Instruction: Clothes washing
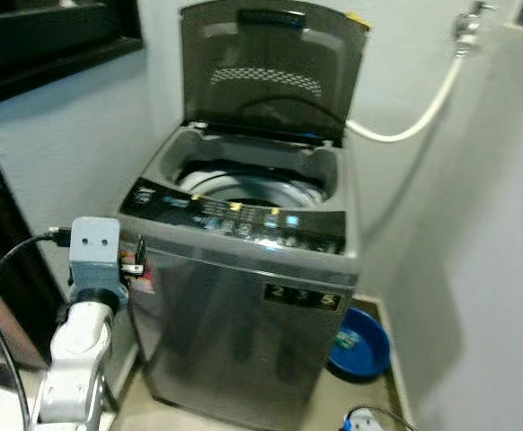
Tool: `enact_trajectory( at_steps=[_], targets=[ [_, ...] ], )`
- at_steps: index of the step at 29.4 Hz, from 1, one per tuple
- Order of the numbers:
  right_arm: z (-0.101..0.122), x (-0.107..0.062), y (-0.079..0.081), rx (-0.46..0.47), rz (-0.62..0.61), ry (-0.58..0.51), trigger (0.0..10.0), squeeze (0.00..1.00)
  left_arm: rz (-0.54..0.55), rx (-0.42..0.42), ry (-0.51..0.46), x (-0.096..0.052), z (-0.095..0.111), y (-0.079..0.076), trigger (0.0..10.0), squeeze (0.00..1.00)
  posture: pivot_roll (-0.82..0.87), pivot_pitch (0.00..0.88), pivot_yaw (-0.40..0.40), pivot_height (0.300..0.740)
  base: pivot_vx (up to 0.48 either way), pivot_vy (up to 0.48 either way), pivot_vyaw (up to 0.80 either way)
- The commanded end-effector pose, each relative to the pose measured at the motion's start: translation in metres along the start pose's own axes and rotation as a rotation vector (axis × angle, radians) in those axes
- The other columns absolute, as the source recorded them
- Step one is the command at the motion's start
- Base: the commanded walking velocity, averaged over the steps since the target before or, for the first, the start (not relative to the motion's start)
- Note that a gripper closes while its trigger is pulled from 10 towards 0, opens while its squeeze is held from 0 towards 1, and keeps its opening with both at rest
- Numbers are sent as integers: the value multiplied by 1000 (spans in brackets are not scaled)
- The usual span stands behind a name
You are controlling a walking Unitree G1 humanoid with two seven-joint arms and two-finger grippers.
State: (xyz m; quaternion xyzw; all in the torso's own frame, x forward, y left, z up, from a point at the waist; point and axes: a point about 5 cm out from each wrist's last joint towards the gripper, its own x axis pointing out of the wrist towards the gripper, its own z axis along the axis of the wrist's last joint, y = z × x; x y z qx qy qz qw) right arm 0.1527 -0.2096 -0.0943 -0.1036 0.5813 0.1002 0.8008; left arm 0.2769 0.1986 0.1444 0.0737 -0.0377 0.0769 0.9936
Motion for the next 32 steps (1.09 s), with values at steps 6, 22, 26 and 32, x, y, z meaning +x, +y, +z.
enact_trajectory(
  at_steps=[6,22,26,32],
  targets=[
    [4,0,-1,-21,0,-8,10000,0,-28,-2,40,-3,-16,-8,10000,0,20,0,-67,740,0,0,800],
    [10,0,0,-18,-19,-27,10000,0,-169,-41,161,-34,-66,-34,10000,0,27,0,-68,740,0,0,600],
    [10,0,0,-21,-23,-24,10000,0,-193,-36,142,-34,-64,-38,10000,0,29,0,-69,740,0,0,0],
    [12,0,0,-22,-25,-26,10000,0,-222,-21,121,-33,-64,-43,10000,0,25,0,-67,740,0,0,0]
  ],
)
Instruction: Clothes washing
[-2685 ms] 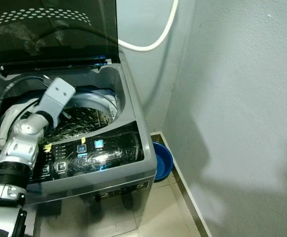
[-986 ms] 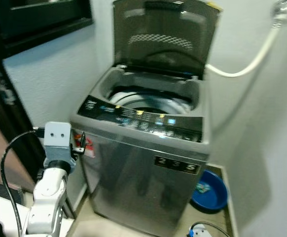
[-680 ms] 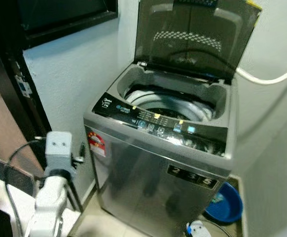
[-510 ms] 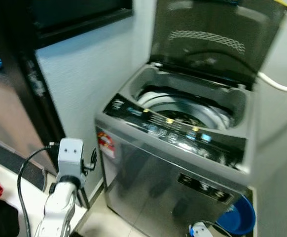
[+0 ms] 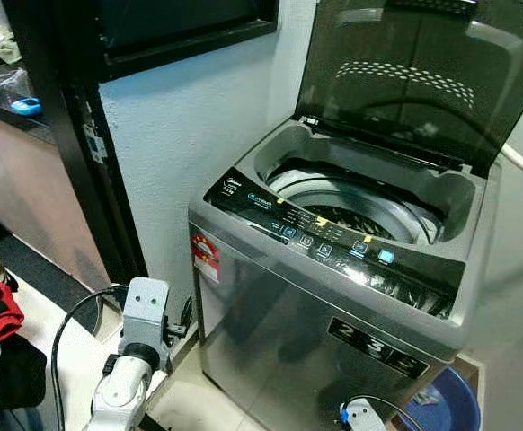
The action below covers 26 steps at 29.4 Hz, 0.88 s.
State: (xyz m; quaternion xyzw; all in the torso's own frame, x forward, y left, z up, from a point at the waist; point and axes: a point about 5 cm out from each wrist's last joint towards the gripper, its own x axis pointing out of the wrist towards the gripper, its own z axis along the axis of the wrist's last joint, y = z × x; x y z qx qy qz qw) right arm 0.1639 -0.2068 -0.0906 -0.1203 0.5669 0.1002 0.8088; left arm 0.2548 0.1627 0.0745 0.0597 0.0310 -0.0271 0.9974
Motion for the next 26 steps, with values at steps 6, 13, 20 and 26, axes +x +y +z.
enact_trajectory(
  at_steps=[6,13,20,26],
  targets=[
    [-1,0,2,6,0,5,10000,0,0,22,10,3,-5,-2,10000,0,24,0,-68,740,0,0,0],
    [-2,1,3,6,3,9,10000,0,4,45,27,3,-9,-2,10000,0,24,0,-68,740,-331,0,0],
    [-2,1,4,3,5,6,10000,0,1,59,21,4,-9,-2,10000,0,24,0,-68,740,-351,0,0],
    [-1,1,4,1,7,4,10000,0,4,69,20,5,-9,-2,10000,0,27,0,-69,740,-337,0,0]
  ],
)
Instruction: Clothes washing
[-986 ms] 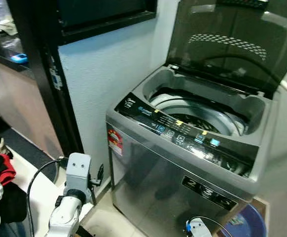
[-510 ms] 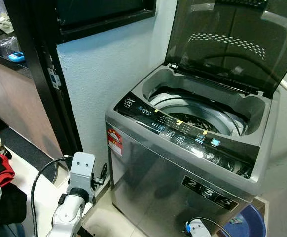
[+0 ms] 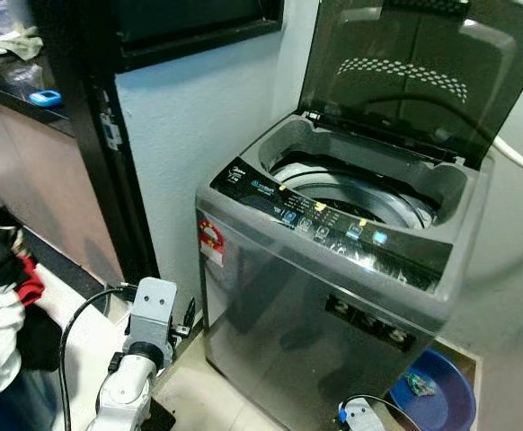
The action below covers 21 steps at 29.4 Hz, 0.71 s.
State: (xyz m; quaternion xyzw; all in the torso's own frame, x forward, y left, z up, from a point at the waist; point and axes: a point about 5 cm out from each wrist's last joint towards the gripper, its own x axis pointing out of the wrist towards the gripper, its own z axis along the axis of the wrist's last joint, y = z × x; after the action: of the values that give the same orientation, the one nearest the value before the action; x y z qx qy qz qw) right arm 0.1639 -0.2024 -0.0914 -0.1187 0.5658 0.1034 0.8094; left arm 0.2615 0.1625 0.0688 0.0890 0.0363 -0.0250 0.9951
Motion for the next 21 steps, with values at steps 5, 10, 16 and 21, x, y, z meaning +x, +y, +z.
enact_trajectory(
  at_steps=[5,10,16,21],
  targets=[
    [-3,0,0,-6,4,6,10000,0,2,12,7,-2,-4,-2,10000,0,28,0,-69,740,-323,0,0],
    [-4,0,3,-60,36,16,10000,0,5,4,-1,-3,-4,-1,10000,0,27,0,-67,740,-189,0,320],
    [-6,0,4,-73,45,19,10000,0,29,-5,-20,-1,0,6,10000,0,25,0,-71,740,0,0,800],
    [-7,0,3,-75,43,23,10000,0,51,-10,-41,-1,4,12,10000,0,27,0,-74,740,0,0,800]
  ],
)
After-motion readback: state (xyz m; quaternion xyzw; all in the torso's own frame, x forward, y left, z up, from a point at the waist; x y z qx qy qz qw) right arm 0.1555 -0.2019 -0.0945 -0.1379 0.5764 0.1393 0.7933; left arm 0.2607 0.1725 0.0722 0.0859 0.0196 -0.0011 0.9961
